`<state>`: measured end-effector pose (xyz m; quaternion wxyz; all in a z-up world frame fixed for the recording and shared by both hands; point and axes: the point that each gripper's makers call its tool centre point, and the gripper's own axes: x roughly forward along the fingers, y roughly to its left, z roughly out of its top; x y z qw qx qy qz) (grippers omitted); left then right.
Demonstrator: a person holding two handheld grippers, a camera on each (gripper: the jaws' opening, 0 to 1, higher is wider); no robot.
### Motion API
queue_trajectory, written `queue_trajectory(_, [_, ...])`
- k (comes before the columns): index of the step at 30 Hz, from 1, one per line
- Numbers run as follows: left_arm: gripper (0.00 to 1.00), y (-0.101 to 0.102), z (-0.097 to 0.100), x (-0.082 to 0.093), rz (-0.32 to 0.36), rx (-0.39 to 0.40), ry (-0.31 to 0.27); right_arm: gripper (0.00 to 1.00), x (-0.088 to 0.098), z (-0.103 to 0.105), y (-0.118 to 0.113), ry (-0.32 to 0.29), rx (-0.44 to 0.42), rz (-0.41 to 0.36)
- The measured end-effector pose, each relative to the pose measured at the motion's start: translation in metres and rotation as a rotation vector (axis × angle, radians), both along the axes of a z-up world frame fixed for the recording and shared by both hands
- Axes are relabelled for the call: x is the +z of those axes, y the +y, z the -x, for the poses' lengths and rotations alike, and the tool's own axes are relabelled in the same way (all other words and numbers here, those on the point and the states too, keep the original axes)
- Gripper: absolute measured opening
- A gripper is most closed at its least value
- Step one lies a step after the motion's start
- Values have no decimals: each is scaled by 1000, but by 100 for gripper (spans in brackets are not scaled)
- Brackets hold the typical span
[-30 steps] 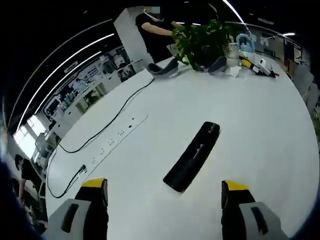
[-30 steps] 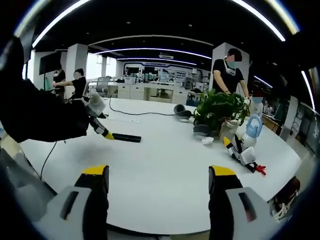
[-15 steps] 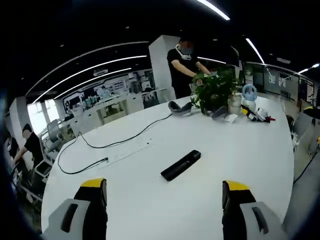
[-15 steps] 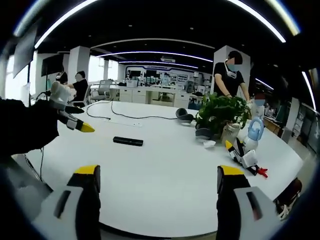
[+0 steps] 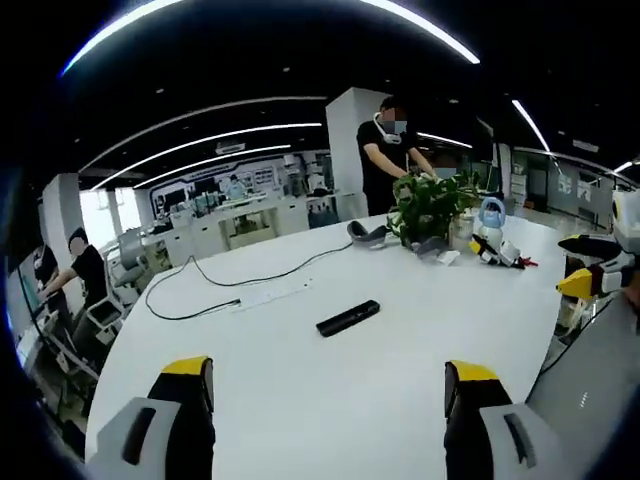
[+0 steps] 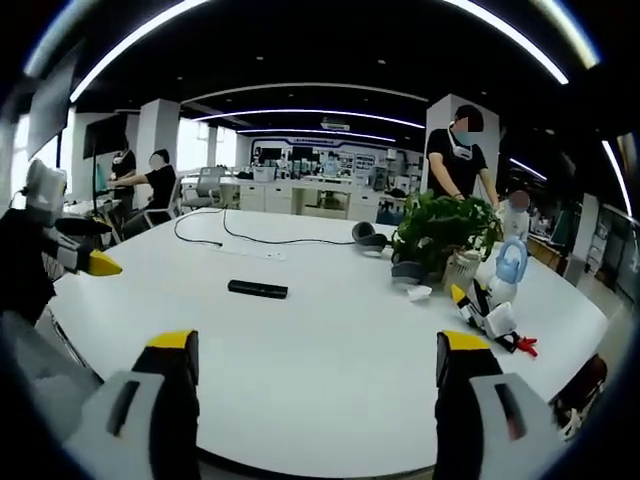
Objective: Press the specified remote control buttons in sequence, fully releasing each button before pressing the next.
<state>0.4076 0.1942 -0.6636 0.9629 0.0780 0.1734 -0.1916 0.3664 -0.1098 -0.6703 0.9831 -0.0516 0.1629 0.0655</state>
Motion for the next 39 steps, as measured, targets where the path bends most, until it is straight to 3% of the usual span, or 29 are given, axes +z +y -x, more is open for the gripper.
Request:
queue_trajectory(2, [100, 0, 13, 5, 49, 32, -10, 100, 2, 0, -1, -8, -1, -4])
queue_trajectory(6, [100, 8, 29, 3, 56, 95, -61, 100, 6, 0, -11, -37, -16, 15])
queue_trajectory(9, [100, 12, 33, -5, 53, 113, -30, 100, 0, -5, -26, -5, -36, -7])
queue_trajectory(12, [100, 19, 41, -7, 51, 144, -37, 100, 0, -7, -31, -7, -37, -21])
queue_trajectory(15, [100, 30, 41, -18, 21, 168, -46, 100, -1, -6, -28, -2, -39, -35])
queue_trajectory(16, [100, 34, 42, -27, 15, 186, -21, 100, -2, -6, -26, 3, -33, -16])
queue_trajectory(18, [98, 35, 43, -33, 33, 201, -24, 100, -3, -5, -24, 8, -25, 1])
queue_trajectory(20, [100, 34, 44, -39, 24, 203, 36, 100, -3, -5, -23, 10, -21, 0])
queue_trajectory(22, [100, 39, 36, -34, 15, 205, -19, 100, -2, -5, -24, 7, -26, -2])
queue_trajectory(24, [100, 42, 37, -33, -16, 211, -32, 98, -2, -4, -24, 8, -25, -14])
queue_trajectory(31, [100, 43, 43, -39, -32, 209, 7, 95, -3, -3, -21, 16, -20, -14])
queue_trajectory(39, [100, 45, 45, -40, -61, 210, 11, 95, -1, -1, -20, 9, -22, -32])
